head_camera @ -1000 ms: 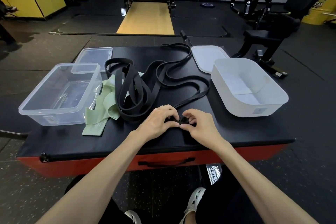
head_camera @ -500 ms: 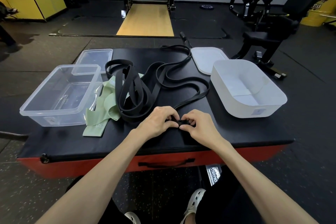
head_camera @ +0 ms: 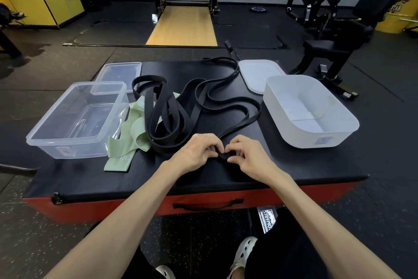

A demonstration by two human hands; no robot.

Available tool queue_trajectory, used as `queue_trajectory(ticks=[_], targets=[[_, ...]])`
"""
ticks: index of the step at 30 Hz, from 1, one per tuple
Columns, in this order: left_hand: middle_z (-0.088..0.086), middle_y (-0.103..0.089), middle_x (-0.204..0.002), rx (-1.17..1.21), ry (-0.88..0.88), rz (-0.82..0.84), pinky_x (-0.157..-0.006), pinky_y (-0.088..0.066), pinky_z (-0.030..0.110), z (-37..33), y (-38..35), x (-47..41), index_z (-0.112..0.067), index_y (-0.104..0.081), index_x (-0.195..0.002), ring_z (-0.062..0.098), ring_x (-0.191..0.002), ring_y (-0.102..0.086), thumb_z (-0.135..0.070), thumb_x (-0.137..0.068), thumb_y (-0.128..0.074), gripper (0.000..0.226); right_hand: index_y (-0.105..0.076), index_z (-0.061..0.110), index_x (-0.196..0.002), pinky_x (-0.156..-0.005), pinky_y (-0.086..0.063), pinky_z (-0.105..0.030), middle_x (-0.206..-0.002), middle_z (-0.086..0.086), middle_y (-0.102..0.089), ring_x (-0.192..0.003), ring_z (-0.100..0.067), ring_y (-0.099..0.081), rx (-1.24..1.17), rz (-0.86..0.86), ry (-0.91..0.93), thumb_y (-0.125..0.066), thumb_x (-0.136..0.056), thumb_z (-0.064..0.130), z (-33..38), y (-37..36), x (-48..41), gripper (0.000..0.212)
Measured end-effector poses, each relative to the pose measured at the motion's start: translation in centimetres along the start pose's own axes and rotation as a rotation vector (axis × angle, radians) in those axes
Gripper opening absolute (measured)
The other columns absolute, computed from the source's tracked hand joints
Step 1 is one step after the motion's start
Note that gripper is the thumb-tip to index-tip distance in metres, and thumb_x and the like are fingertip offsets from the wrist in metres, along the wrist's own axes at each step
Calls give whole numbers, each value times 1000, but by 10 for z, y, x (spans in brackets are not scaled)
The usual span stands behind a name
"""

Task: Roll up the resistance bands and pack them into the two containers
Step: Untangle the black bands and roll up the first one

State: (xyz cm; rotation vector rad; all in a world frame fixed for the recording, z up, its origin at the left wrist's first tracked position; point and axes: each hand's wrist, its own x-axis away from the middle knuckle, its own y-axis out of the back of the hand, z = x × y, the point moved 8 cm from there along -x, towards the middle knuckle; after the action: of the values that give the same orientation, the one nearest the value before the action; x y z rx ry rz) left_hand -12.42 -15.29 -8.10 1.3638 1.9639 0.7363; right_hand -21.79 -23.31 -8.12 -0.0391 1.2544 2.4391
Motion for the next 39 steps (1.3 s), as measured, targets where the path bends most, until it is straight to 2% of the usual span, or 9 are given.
queue_trajectory(ticks=[6, 15, 22, 26, 29, 32, 34, 36, 39], targets=[[6, -60, -101, 235, 177, -131, -77, -54, 18, 12, 4, 4, -12, -61, -95, 12, -84, -66, 11, -78, -68, 29, -74, 10, -96, -64, -38, -10, -91, 5, -57, -60, -1, -45, -17, -3, 21, -75, -77, 1, 2, 0, -2, 21], [4, -70, -99, 280, 192, -120, -87, -51, 15, 13, 9, 13, -6, -68, -103, 7, -91, -68, 6, -79, -67, 27, -75, 11, -93, -64, -37, -7, -91, 5, -60, -61, 1, -48, 15, -31, 50, -75, -77, 2, 7, -2, -9, 19], [1, -67, -99, 109, 132, -161, -87, -50, 17, 7, 12, 8, -16, -71, -107, 8, -91, -63, -21, -67, -86, 43, -73, 16, -93, -71, -51, -22, -86, 6, -64, -73, -7, -58, -44, -87, -50, -80, -72, 8, 4, 2, -14, 23], [-5, -62, -97, -5, 92, -171, -79, -42, 5, 5, 11, 7, -20, -75, -102, 3, -83, -58, -27, -71, -83, 33, -62, 16, -82, -71, -55, -23, -80, 2, -66, -74, -8, -63, -161, -107, -138, -81, -70, 4, -2, 7, -11, 25], [-4, -63, -99, -68, 61, -172, -81, -40, 8, 4, 11, 7, -20, -76, -101, 7, -89, -58, -28, -75, -80, 28, -68, 14, -86, -76, -56, -24, -84, 2, -69, -78, -4, -66, -172, -4, -104, -75, -76, -1, -2, 8, -11, 19], [-4, -63, -97, -105, 50, -212, -83, -46, 20, 1, 9, 8, -21, -76, -99, 9, -89, -59, -29, -76, -79, 24, -71, 11, -87, -77, -54, -27, -85, -1, -70, -78, -9, -65, -33, -68, 1, -70, -78, -1, -2, 26, -20, 15], [-4, -63, -95, -98, 50, -256, -80, -49, 23, -2, 9, 10, -19, -77, -96, 11, -85, -60, -26, -75, -79, 22, -69, 11, -99, -88, -48, -30, -101, -2, -68, -95, -16, -61, 159, -118, 94, -68, -78, -1, 1, 29, -30, 25], [-3, -63, -93, -86, 61, -298, -77, -48, 21, -4, 9, 11, -19, -77, -94, 11, -81, -60, -24, -74, -78, 20, -65, 10, -113, -99, -41, -32, -117, -4, -63, -112, -20, -53, 253, 4, 134, -64, -81, -1, -1, 15, -41, 34], [-5, -63, -93, -96, 97, -334, -74, -45, 17, -2, 7, 13, -18, -77, -95, 5, -76, -53, -25, -75, -76, 21, -69, 11, -106, -92, -45, -37, -108, -3, -63, -104, -21, -57, 293, 91, 128, -61, -85, 3, -4, 3, -46, 24]])
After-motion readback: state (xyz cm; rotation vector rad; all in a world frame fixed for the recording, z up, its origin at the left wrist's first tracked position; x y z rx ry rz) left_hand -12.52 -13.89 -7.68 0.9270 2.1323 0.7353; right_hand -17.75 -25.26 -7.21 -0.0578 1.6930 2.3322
